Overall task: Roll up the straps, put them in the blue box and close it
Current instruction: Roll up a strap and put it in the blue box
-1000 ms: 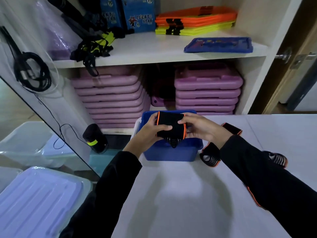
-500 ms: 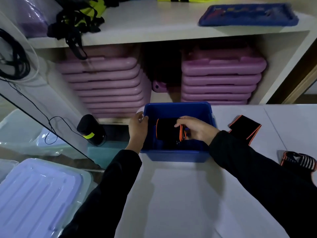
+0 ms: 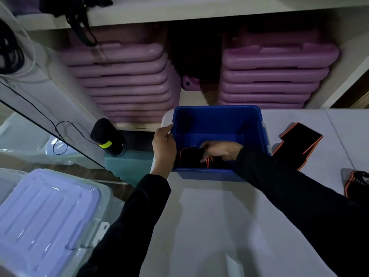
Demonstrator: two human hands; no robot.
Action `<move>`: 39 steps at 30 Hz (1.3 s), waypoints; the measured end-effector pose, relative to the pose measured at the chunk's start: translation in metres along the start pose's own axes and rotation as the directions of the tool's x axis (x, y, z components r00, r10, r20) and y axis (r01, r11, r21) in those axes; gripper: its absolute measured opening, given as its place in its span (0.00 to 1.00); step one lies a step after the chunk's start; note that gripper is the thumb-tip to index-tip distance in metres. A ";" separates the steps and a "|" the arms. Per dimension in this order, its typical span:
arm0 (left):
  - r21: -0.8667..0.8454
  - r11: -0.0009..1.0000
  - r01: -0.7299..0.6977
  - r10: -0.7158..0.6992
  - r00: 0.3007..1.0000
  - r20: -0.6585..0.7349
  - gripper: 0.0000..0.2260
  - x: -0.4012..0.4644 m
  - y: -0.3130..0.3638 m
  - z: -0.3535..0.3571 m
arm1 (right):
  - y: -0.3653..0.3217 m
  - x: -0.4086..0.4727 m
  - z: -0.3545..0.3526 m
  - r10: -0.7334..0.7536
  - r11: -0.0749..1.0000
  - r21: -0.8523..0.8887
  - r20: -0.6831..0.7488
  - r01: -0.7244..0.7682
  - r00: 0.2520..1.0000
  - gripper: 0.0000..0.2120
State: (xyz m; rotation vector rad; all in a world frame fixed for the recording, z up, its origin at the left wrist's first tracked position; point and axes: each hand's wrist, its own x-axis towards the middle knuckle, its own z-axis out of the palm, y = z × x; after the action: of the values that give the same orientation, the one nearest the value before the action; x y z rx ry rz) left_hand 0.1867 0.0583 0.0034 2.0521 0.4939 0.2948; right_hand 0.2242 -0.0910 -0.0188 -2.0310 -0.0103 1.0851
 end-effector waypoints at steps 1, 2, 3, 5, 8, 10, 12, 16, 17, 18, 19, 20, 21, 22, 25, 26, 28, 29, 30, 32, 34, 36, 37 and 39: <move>0.001 1.000 -0.011 0.011 1.000 -0.002 0.17 0.001 -0.001 0.000 | 0.002 0.003 0.002 0.003 0.994 -0.111 0.017 -0.001 1.000 0.23; 0.004 1.000 -0.020 0.020 1.000 -0.001 0.17 0.001 -0.002 0.001 | 0.003 0.005 0.002 0.002 0.980 -0.198 0.034 0.005 0.999 0.24; 0.008 1.000 -0.030 0.030 1.000 0.001 0.17 0.002 -0.003 0.001 | 0.004 0.005 0.002 0.004 0.968 -0.250 0.049 0.008 0.999 0.23; 0.015 0.999 -0.047 0.047 0.999 -0.001 0.17 0.002 -0.004 0.002 | 0.005 0.007 0.002 -0.004 0.958 -0.286 0.060 0.022 0.998 0.20; 0.018 0.998 -0.065 0.065 0.998 -0.003 0.17 0.002 -0.005 0.002 | 0.007 0.010 0.002 -0.046 0.954 -0.295 0.048 0.059 0.998 0.19; 0.024 0.997 -0.072 0.072 0.997 -0.003 0.17 0.002 -0.005 0.002 | 0.007 0.011 0.000 -0.073 0.951 -0.299 0.039 0.081 0.997 0.22; 0.026 0.997 -0.073 0.073 0.997 -0.003 0.17 0.002 -0.006 0.003 | 0.004 0.010 -0.002 -0.117 0.961 -0.249 0.029 0.121 0.993 0.22; 0.028 0.997 -0.065 0.065 0.998 0.000 0.17 0.003 -0.006 0.003 | -0.001 0.009 -0.003 -0.187 0.970 -0.160 -0.010 0.183 0.982 0.22; 0.028 0.997 -0.065 0.065 0.998 -0.001 0.17 0.003 -0.007 0.003 | -0.001 0.009 -0.002 -0.192 0.964 -0.189 -0.013 0.186 0.981 0.21; 0.027 0.998 -0.065 0.065 0.998 -0.002 0.17 0.003 -0.007 0.003 | 0.000 0.010 0.001 -0.191 0.958 -0.221 -0.015 0.184 0.981 0.20; 0.028 0.998 -0.065 0.065 0.998 0.000 0.17 0.003 -0.007 0.003 | 0.001 0.010 0.003 -0.190 0.952 -0.249 -0.015 0.181 0.982 0.20; 0.029 0.997 -0.066 0.066 0.998 0.002 0.17 0.003 -0.007 0.003 | 0.002 0.011 0.004 -0.190 0.948 -0.262 -0.014 0.180 0.982 0.20; 0.032 0.997 -0.069 0.068 0.998 0.003 0.17 0.003 -0.007 0.003 | 0.002 0.010 0.005 -0.198 0.945 -0.268 -0.011 0.188 0.980 0.21; 0.035 0.997 -0.072 0.072 0.997 0.003 0.17 0.003 -0.007 0.003 | 0.001 0.008 0.004 -0.208 0.941 -0.273 -0.006 0.198 0.978 0.22; 0.040 0.996 -0.081 0.081 0.997 -0.001 0.17 0.003 -0.007 0.003 | -0.005 0.001 -0.003 -0.257 0.915 -0.333 -0.049 0.227 0.965 0.24; 0.041 0.996 -0.077 0.078 0.997 -0.004 0.17 0.003 -0.006 0.003 | -0.006 -0.003 -0.007 -0.282 0.902 -0.367 -0.107 0.226 0.953 0.23; 0.044 0.997 -0.059 0.059 0.998 -0.004 0.17 0.002 -0.006 0.002 | -0.007 -0.017 -0.018 -0.373 0.863 -0.455 -0.282 0.219 0.884 0.21; 0.045 0.998 -0.051 0.051 0.999 -0.002 0.17 0.002 -0.006 0.002 | -0.006 -0.025 -0.025 -0.436 0.840 -0.500 -0.386 0.213 0.813 0.20; 0.045 0.998 -0.046 0.046 0.999 0.001 0.17 0.002 -0.006 0.002 | -0.003 -0.035 -0.032 -0.486 0.824 -0.534 -0.490 0.192 0.723 0.18; 0.049 0.998 -0.043 0.043 0.999 0.004 0.17 0.000 -0.005 0.001 | 0.008 -0.056 -0.044 -0.500 0.829 -0.551 -0.657 0.093 0.564 0.18; 0.060 0.997 -0.041 0.041 0.999 0.008 0.17 -0.001 -0.004 0.001 | 0.026 -0.073 -0.052 -0.440 0.850 -0.526 -0.745 -0.036 0.501 0.18; 0.085 0.996 -0.036 0.035 0.999 0.016 0.17 0.001 -0.003 0.001 | 0.044 -0.082 -0.054 -0.392 0.853 -0.510 -0.764 -0.108 0.512 0.19; 0.100 0.994 -0.038 0.036 0.999 0.020 0.17 0.001 -0.003 0.001 | 0.051 -0.083 -0.054 -0.378 0.859 -0.501 -0.761 -0.106 0.527 0.18; 0.121 0.992 -0.041 0.038 0.999 0.032 0.18 0.003 -0.006 0.002 | 0.060 -0.082 -0.052 -0.370 0.858 -0.504 -0.739 -0.098 0.563 0.17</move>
State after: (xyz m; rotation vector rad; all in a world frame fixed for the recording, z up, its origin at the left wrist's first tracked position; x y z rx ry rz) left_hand 0.1890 0.0607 -0.0023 2.1832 0.4633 0.2631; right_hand 0.1882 -0.1944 0.0139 -2.7836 0.0285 -0.1143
